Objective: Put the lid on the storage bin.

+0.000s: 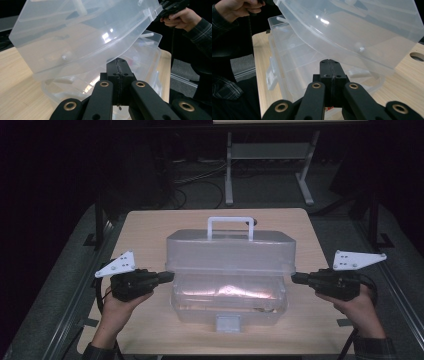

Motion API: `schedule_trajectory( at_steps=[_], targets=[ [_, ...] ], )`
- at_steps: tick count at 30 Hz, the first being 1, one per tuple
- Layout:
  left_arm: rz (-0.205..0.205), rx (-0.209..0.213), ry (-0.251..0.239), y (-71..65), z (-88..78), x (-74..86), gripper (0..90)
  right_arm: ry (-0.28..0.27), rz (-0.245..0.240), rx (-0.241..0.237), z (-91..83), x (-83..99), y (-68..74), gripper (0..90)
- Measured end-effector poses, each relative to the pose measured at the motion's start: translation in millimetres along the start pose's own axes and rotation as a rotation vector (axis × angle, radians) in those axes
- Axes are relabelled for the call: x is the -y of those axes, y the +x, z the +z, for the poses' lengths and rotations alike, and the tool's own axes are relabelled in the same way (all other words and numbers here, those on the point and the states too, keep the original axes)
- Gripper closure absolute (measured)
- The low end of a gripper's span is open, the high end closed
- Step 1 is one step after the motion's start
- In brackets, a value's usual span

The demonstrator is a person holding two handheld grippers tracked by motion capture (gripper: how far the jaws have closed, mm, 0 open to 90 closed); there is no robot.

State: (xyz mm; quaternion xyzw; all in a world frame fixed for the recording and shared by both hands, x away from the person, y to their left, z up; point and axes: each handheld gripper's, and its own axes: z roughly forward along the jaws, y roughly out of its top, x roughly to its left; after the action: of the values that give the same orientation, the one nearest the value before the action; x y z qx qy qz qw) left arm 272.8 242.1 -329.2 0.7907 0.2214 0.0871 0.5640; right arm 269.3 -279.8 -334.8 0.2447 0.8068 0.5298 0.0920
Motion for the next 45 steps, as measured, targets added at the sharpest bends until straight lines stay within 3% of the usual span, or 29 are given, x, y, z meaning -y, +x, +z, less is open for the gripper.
schedule_trajectory(
  at_steps=[45],
  targets=[
    [0.009,-0.021,0.051,-12.3,-6.0,42.8,90.0,0.054,0.014,0.012,0.9,33.3,17.6,89.8]
  ],
)
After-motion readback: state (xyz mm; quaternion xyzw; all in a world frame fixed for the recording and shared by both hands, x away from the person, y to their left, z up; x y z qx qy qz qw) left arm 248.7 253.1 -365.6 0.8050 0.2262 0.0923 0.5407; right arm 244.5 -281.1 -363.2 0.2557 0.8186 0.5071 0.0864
